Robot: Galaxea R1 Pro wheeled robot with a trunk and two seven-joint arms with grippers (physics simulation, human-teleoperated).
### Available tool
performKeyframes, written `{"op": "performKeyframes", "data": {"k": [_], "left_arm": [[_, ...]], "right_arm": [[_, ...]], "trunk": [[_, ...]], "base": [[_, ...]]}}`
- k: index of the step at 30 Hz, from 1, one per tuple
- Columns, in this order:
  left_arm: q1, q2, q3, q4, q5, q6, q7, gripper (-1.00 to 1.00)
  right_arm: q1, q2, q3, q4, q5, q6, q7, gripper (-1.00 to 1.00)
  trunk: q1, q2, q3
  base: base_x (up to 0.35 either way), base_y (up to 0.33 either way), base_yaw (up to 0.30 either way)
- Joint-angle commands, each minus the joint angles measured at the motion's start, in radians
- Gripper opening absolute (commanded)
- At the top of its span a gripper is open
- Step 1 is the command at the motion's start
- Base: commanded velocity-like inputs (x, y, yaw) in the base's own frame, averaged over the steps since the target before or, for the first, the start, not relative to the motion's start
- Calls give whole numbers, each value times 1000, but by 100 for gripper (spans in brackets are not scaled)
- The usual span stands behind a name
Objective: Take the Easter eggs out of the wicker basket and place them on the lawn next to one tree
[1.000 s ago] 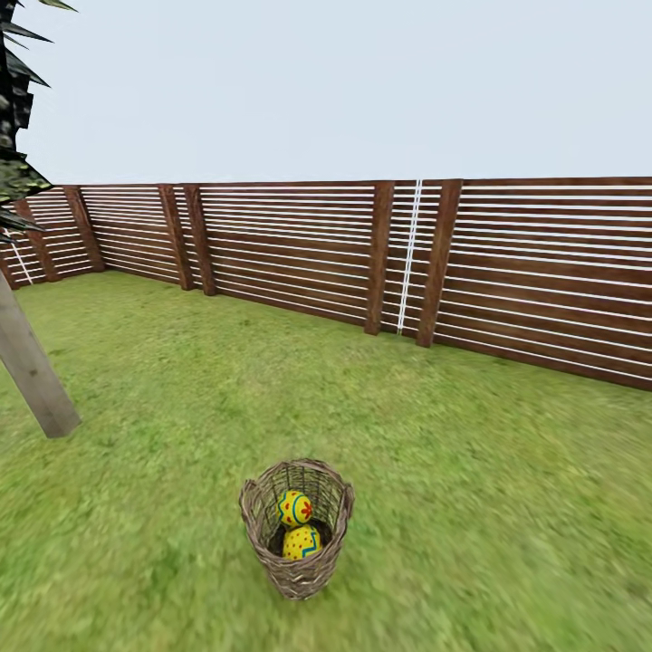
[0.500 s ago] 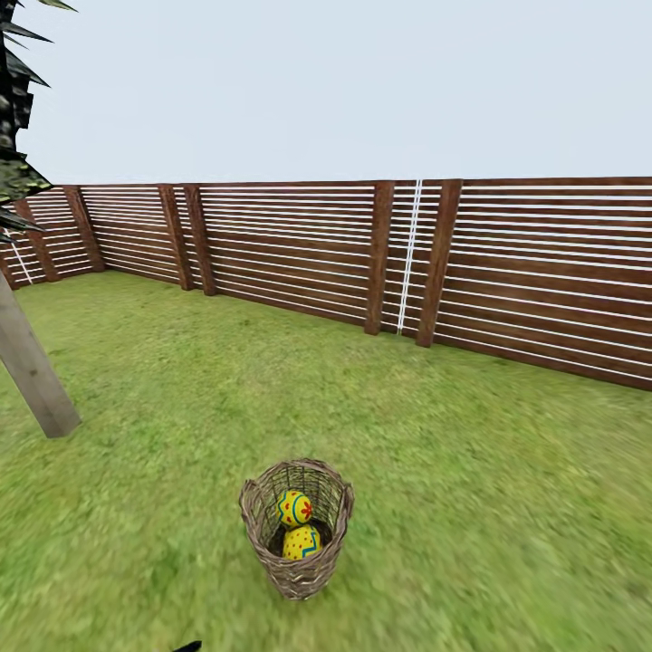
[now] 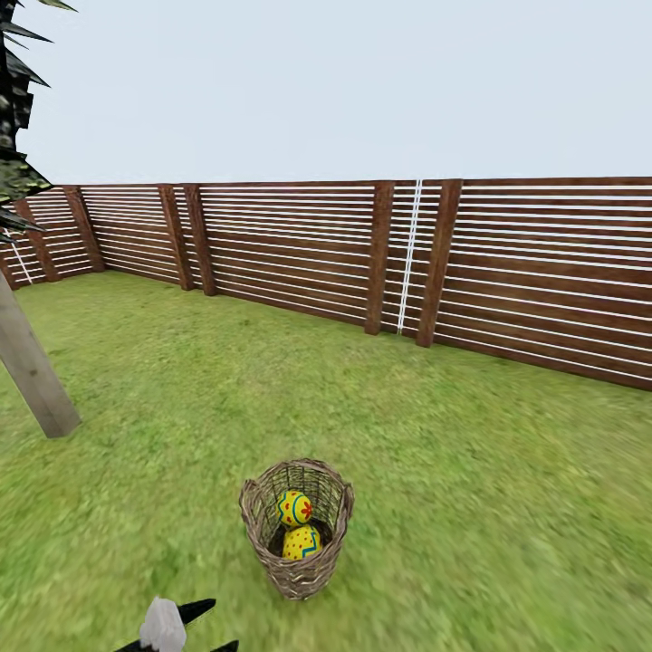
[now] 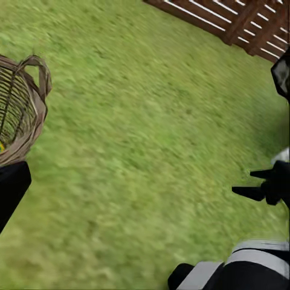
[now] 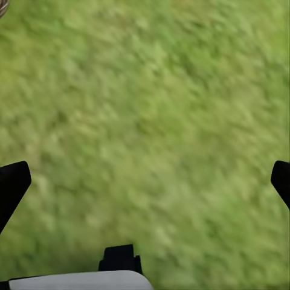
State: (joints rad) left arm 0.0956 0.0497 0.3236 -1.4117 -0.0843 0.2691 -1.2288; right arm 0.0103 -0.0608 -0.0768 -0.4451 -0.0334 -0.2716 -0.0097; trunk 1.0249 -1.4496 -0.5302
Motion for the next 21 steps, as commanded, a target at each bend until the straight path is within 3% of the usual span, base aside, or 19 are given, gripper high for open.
{"op": "performKeyframes", "data": {"k": [1,4,8,11,17,19,21], "left_arm": [[0,-2,1,-32,13,49,-7,100],[0,-3,-1,-80,81,155,-4,100],[-4,-11,-3,-113,99,196,8,100],[-34,-44,-6,-146,103,297,49,100],[-133,-125,-18,-151,104,420,177,100],[-159,-143,-20,-150,108,445,253,100],[-184,-162,-22,-148,134,458,341,100]], "right_arm": [[0,0,0,-1,-3,-1,-1,100],[0,-1,0,-2,-3,-1,-1,100],[0,-1,0,-2,-3,-1,-2,100],[0,-1,-1,-1,-5,-2,-2,100],[0,-1,-1,-1,-5,-3,-3,100],[0,-1,-1,-1,-5,-3,-4,100],[0,-1,-1,-1,-5,-3,-4,100]], "trunk": [[0,0,-1],[0,0,-1],[0,0,-1],[0,0,-1],[0,0,-1],[0,0,-1],[0,0,-1]], "base": [[0,0,0],[0,0,0],[0,0,0],[0,0,0],[0,0,0],[0,0,0],[0,0,0]]}}
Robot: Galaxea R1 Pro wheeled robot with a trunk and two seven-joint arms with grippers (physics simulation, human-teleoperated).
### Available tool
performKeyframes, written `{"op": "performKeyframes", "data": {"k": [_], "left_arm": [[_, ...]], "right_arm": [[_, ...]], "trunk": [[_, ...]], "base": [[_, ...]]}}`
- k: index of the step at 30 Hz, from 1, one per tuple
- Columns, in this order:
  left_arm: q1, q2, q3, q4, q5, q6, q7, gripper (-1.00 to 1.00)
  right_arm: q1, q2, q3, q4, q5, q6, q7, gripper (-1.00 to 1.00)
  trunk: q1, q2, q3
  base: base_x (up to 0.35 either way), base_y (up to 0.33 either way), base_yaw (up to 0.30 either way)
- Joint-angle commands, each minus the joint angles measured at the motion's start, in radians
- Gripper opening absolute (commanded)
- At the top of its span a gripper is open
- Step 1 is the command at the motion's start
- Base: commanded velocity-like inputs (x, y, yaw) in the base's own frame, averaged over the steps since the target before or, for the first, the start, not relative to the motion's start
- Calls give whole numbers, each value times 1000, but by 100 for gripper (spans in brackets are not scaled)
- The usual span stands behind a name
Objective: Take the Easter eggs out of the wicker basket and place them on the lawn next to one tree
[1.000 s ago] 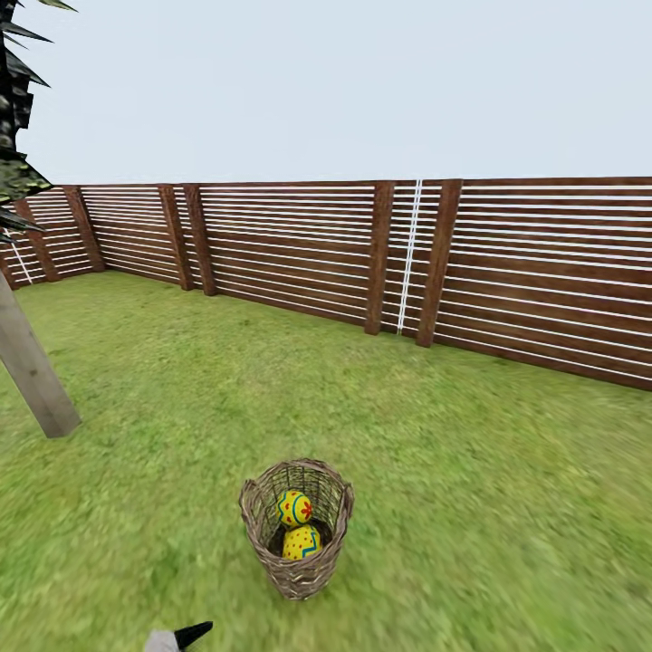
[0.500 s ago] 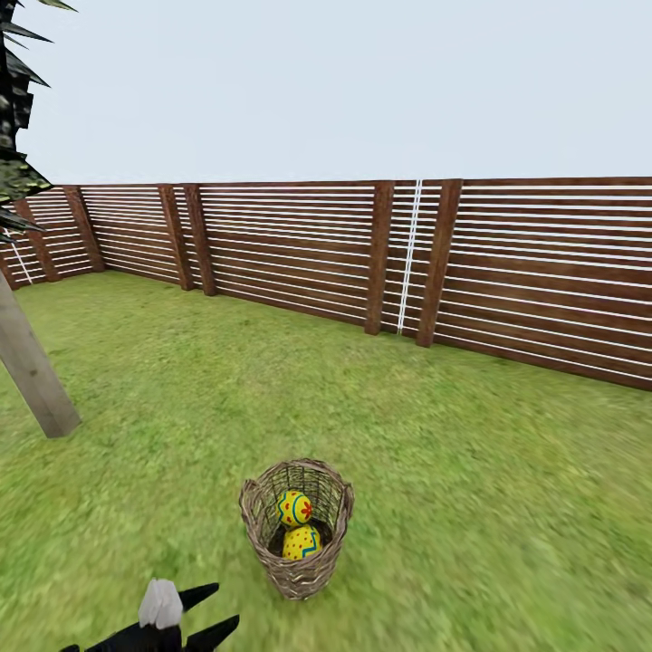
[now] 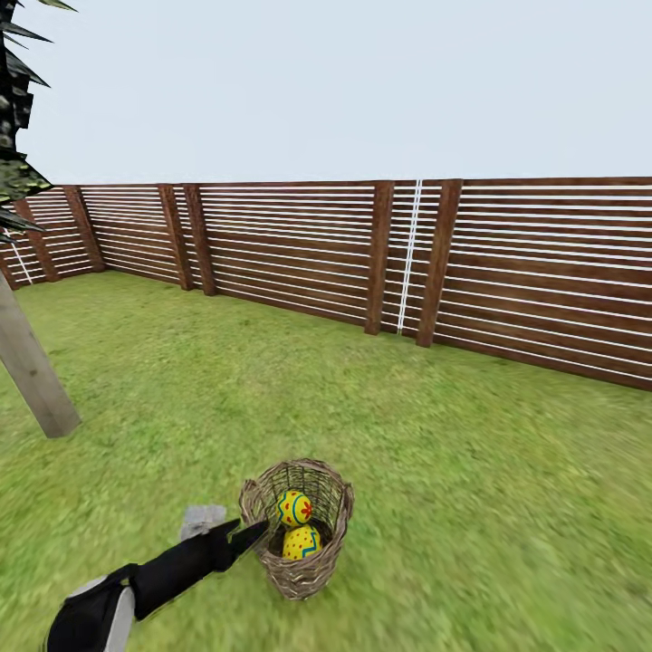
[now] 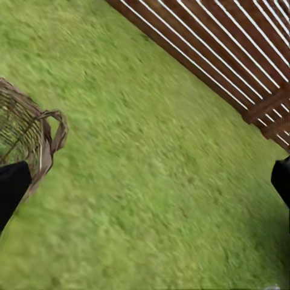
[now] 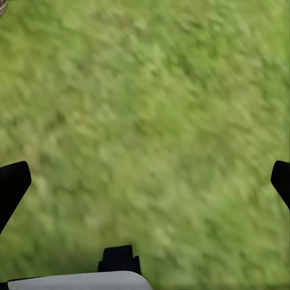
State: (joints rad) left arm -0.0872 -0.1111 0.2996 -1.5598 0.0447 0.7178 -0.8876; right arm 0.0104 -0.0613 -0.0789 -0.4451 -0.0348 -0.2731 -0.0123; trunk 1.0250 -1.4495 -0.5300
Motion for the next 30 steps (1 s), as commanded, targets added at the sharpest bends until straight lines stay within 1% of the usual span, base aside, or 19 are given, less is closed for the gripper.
{"op": "performKeyframes", "data": {"k": [1,2,3,4,5,7,8,9,11,12,14,16,18,19,21,23,26,27,30], "left_arm": [[-18,-11,-2,1,44,20,68,100],[-49,-19,-46,4,174,82,271,100],[-54,-20,-57,5,219,93,339,100],[-57,-20,-64,5,275,101,422,100],[-61,-21,-73,6,391,108,590,100],[-62,-21,-86,6,506,111,758,100],[-63,-21,-132,5,606,112,909,100],[-63,-22,-181,3,672,110,1014,100],[-64,-25,-240,-4,755,100,1153,100],[-69,-29,-268,-12,804,89,1236,100],[-93,-36,-343,-27,959,47,1506,100],[-122,-38,-397,-31,1132,-13,1753,100],[-146,-39,-424,-32,1229,-36,1899,100],[-159,-39,-437,-32,1291,-46,1983,100],[-173,-39,-445,-32,1357,-63,2058,100],[-188,-39,-449,-32,1389,-82,2118,100],[-202,-38,-451,-34,1409,-135,2251,100],[-207,-37,-451,-33,1412,-169,2296,100],[-225,-31,-445,-32,1425,-218,2348,100]], "right_arm": [[0,0,1,-1,-4,-1,-1,100],[0,0,1,-1,-4,-1,0,100],[0,0,1,-1,-4,-1,0,100],[0,0,1,-1,-4,-1,0,100],[0,0,1,-1,-4,-1,-1,100],[0,0,1,-1,-4,-1,-1,100],[0,0,1,-1,-4,-1,-1,100],[0,0,1,-1,-4,-1,-1,100],[0,0,1,-1,-4,-1,-1,100],[0,0,1,-1,-4,-1,-1,100],[0,0,1,-1,-4,-1,-1,100],[0,0,1,-1,-4,-1,-2,100],[0,0,1,-1,-4,-1,-2,100],[0,0,1,-1,-4,-1,-2,100],[0,0,1,-1,-4,-1,-2,100],[0,0,1,-1,-4,-1,-2,100],[0,0,1,-1,-4,-1,-2,100],[0,0,1,-1,-4,-2,-2,100],[0,0,1,-1,-4,-3,-2,100]], "trunk": [[0,0,-1],[0,0,-1],[0,0,-1],[0,0,-1],[0,0,-1],[0,0,-1],[0,0,-1],[0,0,-1],[0,0,-1],[0,0,-1],[0,0,-1],[0,0,-1],[0,0,-1],[0,0,-1],[0,0,-1],[0,0,-1],[0,0,-1],[0,0,-1],[0,0,-1]], "base": [[0,0,0],[0,0,0],[0,0,0],[0,0,0],[0,0,0],[0,0,0],[0,0,0],[0,0,0],[0,0,0],[0,0,0],[0,0,0],[0,0,0],[0,0,0],[0,0,0],[0,0,0],[0,0,0],[0,0,0],[0,0,0],[0,0,0]]}}
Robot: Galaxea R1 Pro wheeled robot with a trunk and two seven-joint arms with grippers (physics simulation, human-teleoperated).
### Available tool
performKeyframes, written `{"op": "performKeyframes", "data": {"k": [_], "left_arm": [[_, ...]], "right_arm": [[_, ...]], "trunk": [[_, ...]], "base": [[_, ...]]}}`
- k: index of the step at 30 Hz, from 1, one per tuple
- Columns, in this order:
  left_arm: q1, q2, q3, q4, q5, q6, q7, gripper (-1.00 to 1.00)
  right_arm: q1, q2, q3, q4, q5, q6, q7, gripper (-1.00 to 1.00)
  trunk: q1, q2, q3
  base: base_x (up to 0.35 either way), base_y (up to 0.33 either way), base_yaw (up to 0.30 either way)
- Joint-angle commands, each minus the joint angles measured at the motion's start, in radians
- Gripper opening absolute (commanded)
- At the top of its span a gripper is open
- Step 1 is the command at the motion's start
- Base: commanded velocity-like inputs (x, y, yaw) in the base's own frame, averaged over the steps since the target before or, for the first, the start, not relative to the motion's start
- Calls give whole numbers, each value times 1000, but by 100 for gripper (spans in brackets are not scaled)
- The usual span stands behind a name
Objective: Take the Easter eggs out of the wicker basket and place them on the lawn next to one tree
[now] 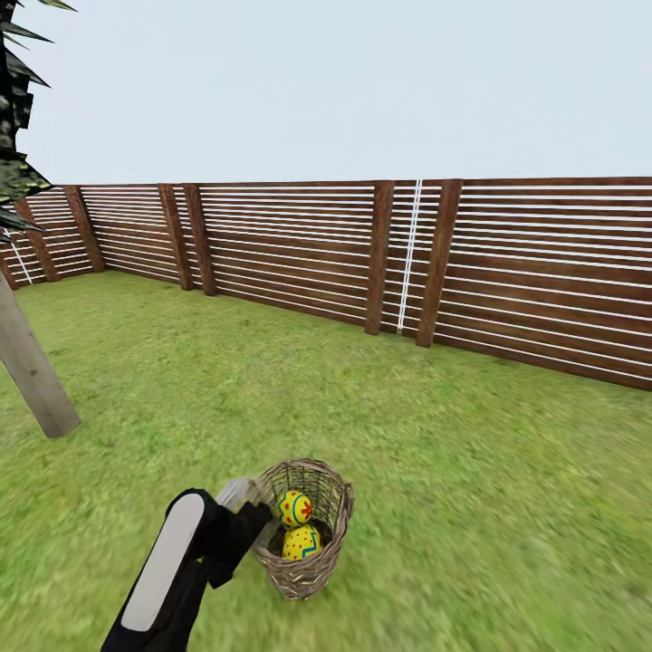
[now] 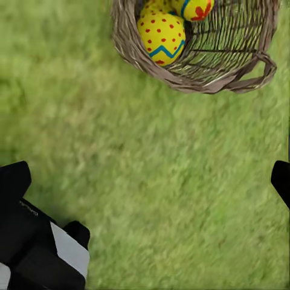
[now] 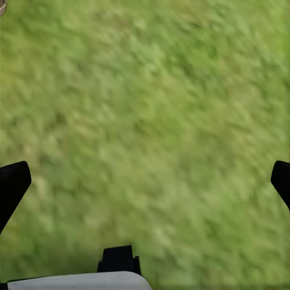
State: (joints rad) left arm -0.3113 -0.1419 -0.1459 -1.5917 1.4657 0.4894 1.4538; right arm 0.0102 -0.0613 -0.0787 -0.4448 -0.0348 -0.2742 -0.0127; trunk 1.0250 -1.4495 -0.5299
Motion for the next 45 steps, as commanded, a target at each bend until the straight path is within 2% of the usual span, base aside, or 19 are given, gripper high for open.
{"op": "performKeyframes", "data": {"k": [1,2,4,6,9,13,17,21,25,28,29,32,33,34,37,38,45], "left_arm": [[-3,0,2,-1,13,8,5,100],[-5,1,3,-1,28,6,4,100],[-10,2,15,0,88,3,1,100],[-18,2,49,1,151,0,2,100],[-37,1,61,1,174,-3,3,100],[-43,3,65,7,192,-46,11,100],[-43,4,65,11,200,-53,12,100],[-43,4,65,13,201,-54,13,100],[-43,8,65,18,204,-54,15,100],[-43,8,65,42,204,-54,16,100],[-43,8,65,54,204,-54,16,100],[-43,8,65,84,204,-54,13,100],[-43,8,66,100,204,-54,9,100],[-43,8,66,104,204,-54,8,100],[-43,8,66,110,203,-54,11,100],[-43,8,65,111,203,-54,13,100],[-43,8,67,113,202,-55,18,100]], "right_arm": [[1,0,0,-2,-4,-2,-1,100],[1,0,0,-2,-4,-2,-1,100],[1,0,0,-2,-4,-2,-1,100],[1,0,0,-2,-4,-2,-1,100],[1,0,0,-2,-4,-1,-1,100],[1,1,0,-4,-4,-2,-1,100],[1,2,0,-10,-5,-16,-4,100],[1,0,-3,-17,-4,-116,-6,100],[1,-5,-6,-121,-2,-137,-8,100],[1,-26,-5,-208,-2,-129,-5,100],[1,-35,-3,-264,-2,-110,-3,100],[-1,-47,-1,-417,-2,41,2,100],[-6,-48,1,-504,-3,120,5,100],[-10,-49,4,-533,-3,141,9,100],[-30,-49,22,-581,-3,178,43,100],[-52,-49,27,-588,-3,186,52,100],[-80,-48,48,-587,-4,193,59,100]], "trunk": [[0,0,-1],[0,0,-1],[0,0,-1],[0,0,-1],[0,0,-1],[0,0,-1],[0,0,-1],[0,0,-1],[0,0,-1],[0,0,-1],[0,0,-1],[0,0,-1],[0,0,-1],[0,0,-1],[0,0,-1],[0,0,-1],[0,0,-5]], "base": [[0,0,0],[0,0,0],[0,0,0],[0,0,0],[0,0,0],[13,-1,0],[182,-95,0],[151,-108,0],[14,-11,0],[2,-2,0],[0,0,0],[0,0,0],[0,0,0],[0,0,0],[32,-2,0],[121,-60,0],[49,-31,0]]}}
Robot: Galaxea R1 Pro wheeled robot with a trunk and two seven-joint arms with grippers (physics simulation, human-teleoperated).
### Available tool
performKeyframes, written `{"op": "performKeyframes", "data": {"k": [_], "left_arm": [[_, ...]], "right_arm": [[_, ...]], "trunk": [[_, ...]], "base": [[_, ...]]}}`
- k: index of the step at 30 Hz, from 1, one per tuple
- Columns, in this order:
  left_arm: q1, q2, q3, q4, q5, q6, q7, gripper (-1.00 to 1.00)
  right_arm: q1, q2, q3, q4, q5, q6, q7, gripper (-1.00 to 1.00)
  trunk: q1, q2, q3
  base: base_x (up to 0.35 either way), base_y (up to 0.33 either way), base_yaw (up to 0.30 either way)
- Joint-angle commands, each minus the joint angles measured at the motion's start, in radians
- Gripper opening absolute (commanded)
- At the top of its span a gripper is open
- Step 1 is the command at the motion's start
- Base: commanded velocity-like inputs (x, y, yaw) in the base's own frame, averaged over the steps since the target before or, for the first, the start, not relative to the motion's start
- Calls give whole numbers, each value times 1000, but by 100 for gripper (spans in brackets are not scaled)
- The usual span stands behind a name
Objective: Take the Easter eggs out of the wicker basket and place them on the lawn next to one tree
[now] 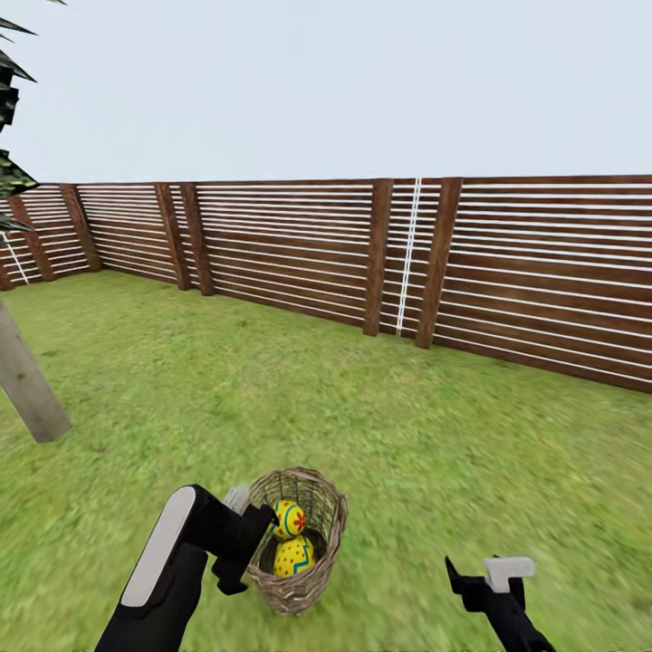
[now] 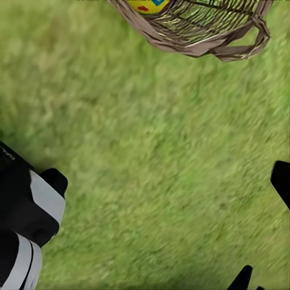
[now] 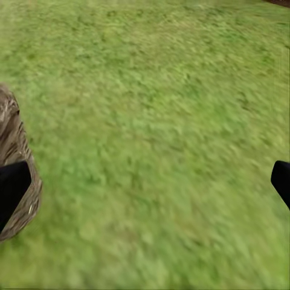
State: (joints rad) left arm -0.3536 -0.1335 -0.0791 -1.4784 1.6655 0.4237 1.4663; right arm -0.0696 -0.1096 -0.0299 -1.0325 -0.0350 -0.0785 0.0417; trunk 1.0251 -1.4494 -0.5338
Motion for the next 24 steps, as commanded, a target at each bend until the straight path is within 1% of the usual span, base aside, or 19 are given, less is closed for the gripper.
{"op": "performKeyframes", "data": {"k": [1,5,16,24], "left_arm": [[-1,0,1,-1,2,10,7,100],[-1,-1,-1,14,2,9,24,100],[-1,-2,-5,24,3,9,25,100],[-1,-1,-6,24,2,16,25,100]], "right_arm": [[-1,0,0,0,-4,-3,4,100],[-1,1,2,1,-3,-3,4,100],[-1,1,2,-5,-2,-6,0,100],[-11,-3,2,-99,-1,0,-1,100]], "trunk": [[0,-1,-3],[0,-1,-9],[0,-1,-27],[0,-1,-39]], "base": [[3,-2,0],[0,0,0],[0,0,0],[0,0,0]]}}
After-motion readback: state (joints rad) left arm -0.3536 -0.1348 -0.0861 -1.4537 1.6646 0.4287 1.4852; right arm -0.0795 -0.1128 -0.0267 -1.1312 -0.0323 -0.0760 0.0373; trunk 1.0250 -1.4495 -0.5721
